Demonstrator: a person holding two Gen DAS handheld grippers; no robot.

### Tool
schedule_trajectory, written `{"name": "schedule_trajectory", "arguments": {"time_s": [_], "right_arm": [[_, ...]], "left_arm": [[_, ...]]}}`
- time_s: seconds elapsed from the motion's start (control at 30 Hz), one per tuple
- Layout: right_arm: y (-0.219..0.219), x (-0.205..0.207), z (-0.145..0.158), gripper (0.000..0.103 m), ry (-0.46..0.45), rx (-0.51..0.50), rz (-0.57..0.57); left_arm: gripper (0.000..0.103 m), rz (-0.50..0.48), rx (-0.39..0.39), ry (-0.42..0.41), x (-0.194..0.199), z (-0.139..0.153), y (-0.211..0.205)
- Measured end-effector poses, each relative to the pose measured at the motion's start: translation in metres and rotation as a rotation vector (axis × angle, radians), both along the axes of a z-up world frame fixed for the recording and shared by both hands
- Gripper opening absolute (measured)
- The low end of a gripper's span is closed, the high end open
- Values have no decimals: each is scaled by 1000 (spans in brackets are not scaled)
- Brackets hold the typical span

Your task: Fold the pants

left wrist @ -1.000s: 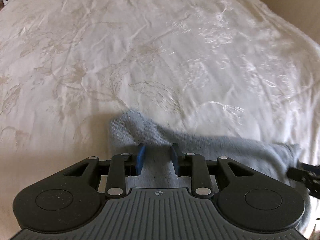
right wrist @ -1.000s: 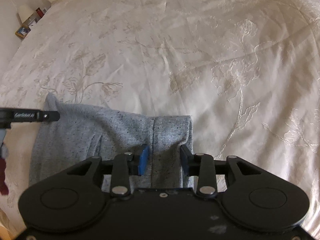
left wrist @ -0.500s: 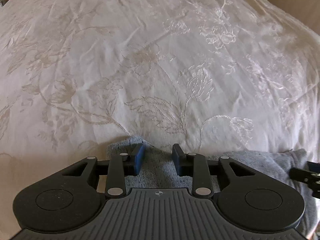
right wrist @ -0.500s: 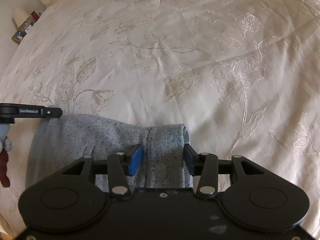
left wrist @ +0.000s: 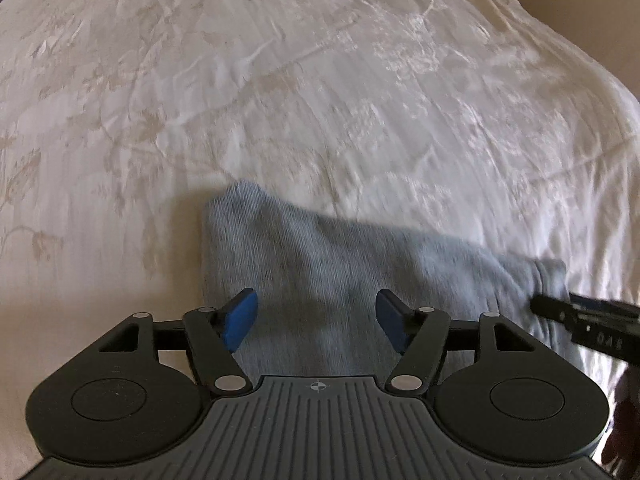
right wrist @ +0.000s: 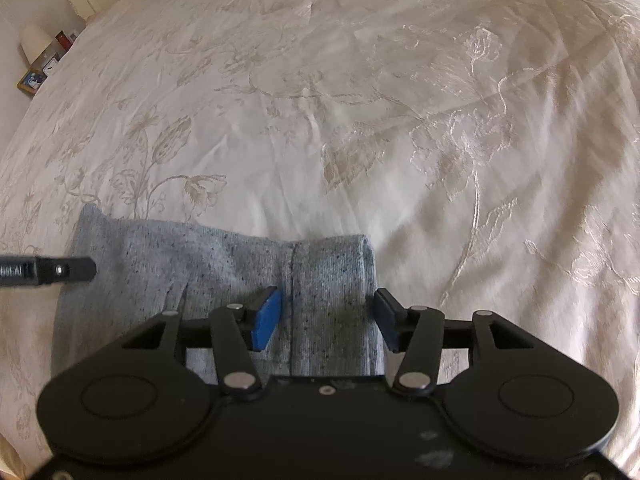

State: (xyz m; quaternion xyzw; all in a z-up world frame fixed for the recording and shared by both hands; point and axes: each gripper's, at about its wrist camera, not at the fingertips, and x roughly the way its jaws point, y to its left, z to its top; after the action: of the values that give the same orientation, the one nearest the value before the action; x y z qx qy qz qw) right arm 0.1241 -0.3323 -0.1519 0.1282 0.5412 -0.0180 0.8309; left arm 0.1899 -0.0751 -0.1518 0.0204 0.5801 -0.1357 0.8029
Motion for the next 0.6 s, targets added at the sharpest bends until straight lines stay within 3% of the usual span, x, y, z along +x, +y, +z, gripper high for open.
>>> {"name": "schedule_trajectory", "arguments": {"time_s": [0.47,0.6], "right_arm": [[-1,-32,0,64,38,42,13],[1,-43,-5,73,63,70,22]], "left_arm": [[77,21,-15,36,-55,-14,9],[89,0,-7,51,-70,-25,10]]}}
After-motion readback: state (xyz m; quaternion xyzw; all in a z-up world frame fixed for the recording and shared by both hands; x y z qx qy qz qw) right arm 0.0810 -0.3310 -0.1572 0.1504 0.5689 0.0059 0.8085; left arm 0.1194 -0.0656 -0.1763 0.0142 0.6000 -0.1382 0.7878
